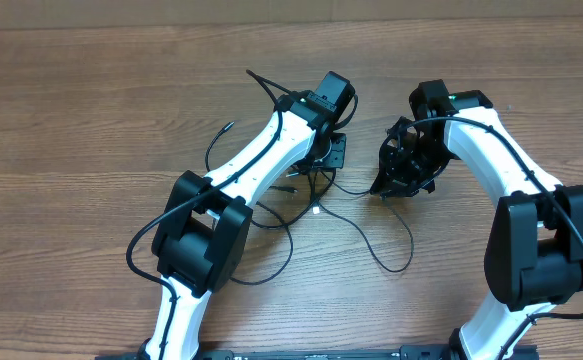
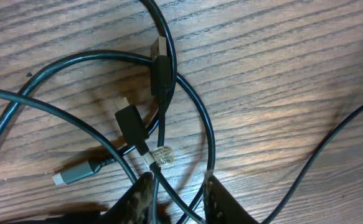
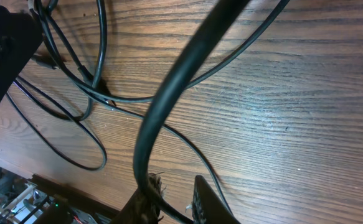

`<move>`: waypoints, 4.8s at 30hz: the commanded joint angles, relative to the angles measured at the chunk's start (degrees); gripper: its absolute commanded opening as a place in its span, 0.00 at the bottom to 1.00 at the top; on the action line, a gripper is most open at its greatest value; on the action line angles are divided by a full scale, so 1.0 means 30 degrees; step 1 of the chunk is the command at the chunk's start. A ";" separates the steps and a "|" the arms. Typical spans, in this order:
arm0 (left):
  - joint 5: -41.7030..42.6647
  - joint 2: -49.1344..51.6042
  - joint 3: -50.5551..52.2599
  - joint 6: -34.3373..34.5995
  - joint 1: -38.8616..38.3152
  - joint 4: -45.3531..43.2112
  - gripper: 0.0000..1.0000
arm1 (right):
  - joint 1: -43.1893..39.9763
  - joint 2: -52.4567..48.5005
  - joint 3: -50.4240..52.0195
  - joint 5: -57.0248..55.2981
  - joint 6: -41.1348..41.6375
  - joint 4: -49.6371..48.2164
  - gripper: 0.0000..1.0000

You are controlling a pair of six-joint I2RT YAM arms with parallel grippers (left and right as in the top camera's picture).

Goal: Untangle cables

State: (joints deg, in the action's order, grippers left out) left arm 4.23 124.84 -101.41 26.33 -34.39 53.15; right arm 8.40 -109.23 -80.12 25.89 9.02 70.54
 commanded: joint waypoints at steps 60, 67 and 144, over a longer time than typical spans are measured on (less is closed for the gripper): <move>-0.0277 0.2106 -1.8870 -0.2280 0.7082 1.0717 0.04 | 0.0066 0.0474 0.0080 -0.2630 0.0109 -0.7213 1.00; -0.3147 0.2106 -1.8855 -0.2098 1.1103 1.1329 0.04 | 0.0066 0.0474 0.0080 -0.2623 0.0109 -0.7213 1.00; 0.4481 0.4954 -1.4171 -0.4634 0.8000 1.4571 0.70 | 0.0066 0.0474 0.0080 -0.2630 0.0117 -0.7213 1.00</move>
State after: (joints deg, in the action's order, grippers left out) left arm 17.43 144.27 -145.43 12.01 -6.68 96.66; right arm 8.40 -109.23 -80.12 18.59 9.23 49.10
